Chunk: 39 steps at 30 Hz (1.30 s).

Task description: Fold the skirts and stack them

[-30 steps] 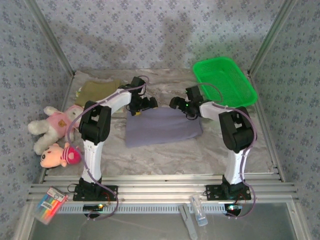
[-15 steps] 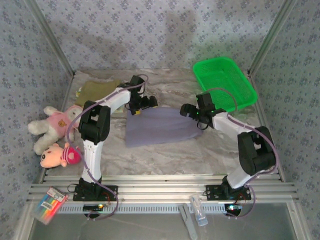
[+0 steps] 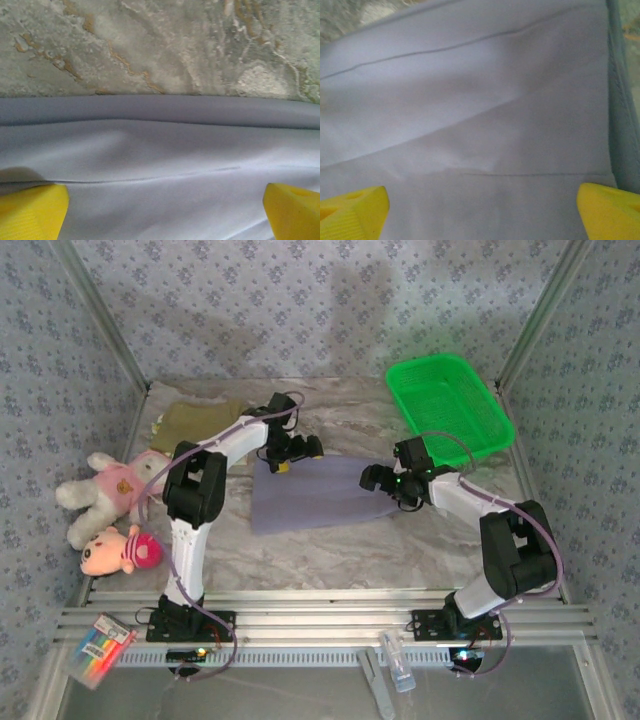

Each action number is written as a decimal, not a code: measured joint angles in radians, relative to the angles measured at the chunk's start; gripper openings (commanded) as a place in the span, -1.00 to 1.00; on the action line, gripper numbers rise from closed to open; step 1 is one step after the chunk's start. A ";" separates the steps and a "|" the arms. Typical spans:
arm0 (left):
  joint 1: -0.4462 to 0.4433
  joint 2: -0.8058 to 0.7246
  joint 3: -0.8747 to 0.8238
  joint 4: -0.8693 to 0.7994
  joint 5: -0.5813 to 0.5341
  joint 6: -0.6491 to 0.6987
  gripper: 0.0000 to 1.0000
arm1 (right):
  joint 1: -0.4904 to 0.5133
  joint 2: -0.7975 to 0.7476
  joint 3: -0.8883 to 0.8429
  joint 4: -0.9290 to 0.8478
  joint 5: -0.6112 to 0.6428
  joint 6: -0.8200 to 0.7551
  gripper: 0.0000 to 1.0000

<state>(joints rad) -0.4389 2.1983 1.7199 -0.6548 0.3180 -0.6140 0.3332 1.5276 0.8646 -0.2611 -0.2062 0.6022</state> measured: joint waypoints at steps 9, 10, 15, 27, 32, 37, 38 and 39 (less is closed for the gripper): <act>0.000 0.016 0.027 -0.008 0.004 -0.003 1.00 | -0.008 0.035 0.000 -0.059 -0.001 -0.002 0.99; 0.000 0.016 0.029 -0.010 0.004 0.000 0.99 | -0.009 0.033 0.000 -0.058 -0.001 -0.003 1.00; -0.001 0.014 0.034 -0.026 0.004 0.005 0.99 | -0.032 -0.056 -0.035 -0.053 -0.002 -0.007 0.99; -0.027 -0.119 -0.091 -0.034 0.004 -0.002 1.00 | -0.197 -0.115 -0.100 -0.045 -0.061 -0.080 0.75; -0.034 -0.125 -0.186 -0.015 0.004 -0.018 0.99 | -0.206 -0.043 -0.098 -0.035 -0.109 -0.137 0.47; -0.033 -0.130 -0.202 0.011 0.003 -0.027 1.00 | -0.207 0.031 -0.088 -0.003 -0.144 -0.136 0.29; -0.033 -0.130 -0.203 0.013 0.004 -0.027 1.00 | -0.207 0.043 -0.084 0.005 -0.148 -0.132 0.24; -0.033 -0.130 -0.203 0.014 0.003 -0.027 1.00 | -0.208 0.050 -0.079 0.004 -0.149 -0.127 0.22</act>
<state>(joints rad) -0.4717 2.0682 1.5166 -0.6403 0.3210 -0.6415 0.1257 1.5780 0.7853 -0.2573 -0.3550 0.4747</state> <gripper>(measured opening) 0.997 0.632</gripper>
